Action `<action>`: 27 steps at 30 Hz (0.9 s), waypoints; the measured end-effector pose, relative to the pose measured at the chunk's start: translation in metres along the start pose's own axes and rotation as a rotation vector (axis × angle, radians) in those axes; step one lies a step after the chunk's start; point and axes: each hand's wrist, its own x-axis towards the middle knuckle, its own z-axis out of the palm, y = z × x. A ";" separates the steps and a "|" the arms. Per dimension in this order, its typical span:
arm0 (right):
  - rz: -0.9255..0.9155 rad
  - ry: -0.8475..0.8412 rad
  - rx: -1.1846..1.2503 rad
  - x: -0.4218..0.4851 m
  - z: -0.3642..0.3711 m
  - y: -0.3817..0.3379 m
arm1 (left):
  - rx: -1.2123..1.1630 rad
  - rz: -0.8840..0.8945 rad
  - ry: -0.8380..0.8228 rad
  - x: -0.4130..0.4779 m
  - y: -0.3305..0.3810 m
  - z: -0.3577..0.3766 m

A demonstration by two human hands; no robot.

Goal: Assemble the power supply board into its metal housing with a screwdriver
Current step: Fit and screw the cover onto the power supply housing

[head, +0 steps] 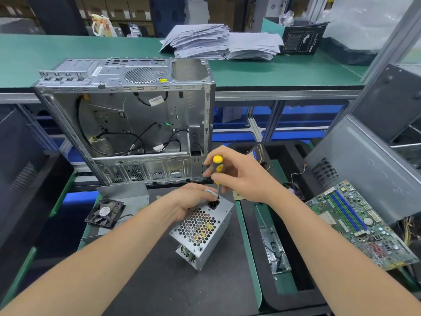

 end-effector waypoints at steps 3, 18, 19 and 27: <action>0.112 0.171 -0.001 0.002 0.003 -0.001 | 0.005 -0.003 0.000 -0.002 0.001 0.001; 0.245 0.280 0.057 0.006 0.005 0.001 | -0.046 -0.007 -0.030 -0.005 0.002 0.001; 0.255 0.314 0.055 0.006 0.007 0.000 | -0.040 -0.008 -0.027 -0.006 0.002 0.001; 0.118 0.047 -0.005 0.003 0.002 0.000 | -0.006 0.011 -0.026 -0.004 0.002 0.001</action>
